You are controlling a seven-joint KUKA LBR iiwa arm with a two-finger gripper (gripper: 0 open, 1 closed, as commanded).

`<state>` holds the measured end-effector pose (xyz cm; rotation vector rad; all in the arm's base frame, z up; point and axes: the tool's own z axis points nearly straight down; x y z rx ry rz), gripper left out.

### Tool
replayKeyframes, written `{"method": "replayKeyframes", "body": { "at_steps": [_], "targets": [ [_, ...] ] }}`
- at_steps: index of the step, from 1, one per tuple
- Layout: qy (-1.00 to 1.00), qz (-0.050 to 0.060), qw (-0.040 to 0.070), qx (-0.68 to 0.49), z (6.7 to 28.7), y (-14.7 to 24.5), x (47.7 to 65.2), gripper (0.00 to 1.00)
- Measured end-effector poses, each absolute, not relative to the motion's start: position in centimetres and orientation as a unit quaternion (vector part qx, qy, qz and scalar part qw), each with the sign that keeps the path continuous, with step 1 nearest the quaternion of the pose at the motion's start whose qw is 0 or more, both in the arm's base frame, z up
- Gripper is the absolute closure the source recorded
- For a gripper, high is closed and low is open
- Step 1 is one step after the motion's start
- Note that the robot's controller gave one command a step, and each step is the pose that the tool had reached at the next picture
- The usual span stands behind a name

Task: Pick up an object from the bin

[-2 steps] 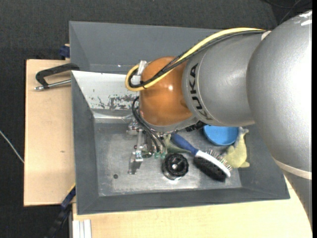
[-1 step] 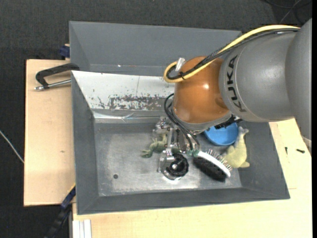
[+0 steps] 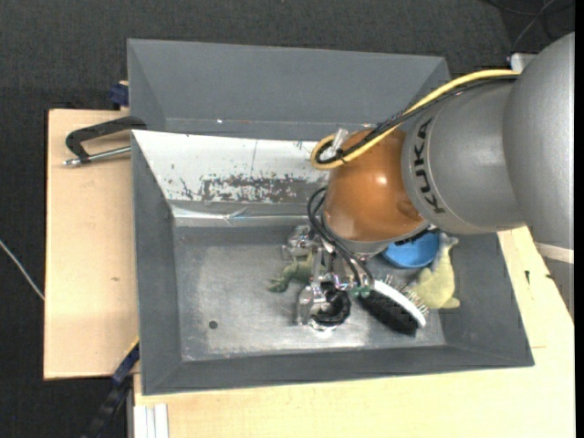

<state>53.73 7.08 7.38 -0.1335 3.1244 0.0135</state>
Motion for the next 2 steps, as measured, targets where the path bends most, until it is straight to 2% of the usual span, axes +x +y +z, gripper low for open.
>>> {"method": "replayKeyframes", "body": {
  "at_steps": [1,2],
  "targets": [
    [0.999,0.002,0.004,-0.043,7.3,6.9,53.5,1.00],
    [0.923,-0.001,0.005,-0.385,23.1,3.2,56.4,1.00]
  ]
}}
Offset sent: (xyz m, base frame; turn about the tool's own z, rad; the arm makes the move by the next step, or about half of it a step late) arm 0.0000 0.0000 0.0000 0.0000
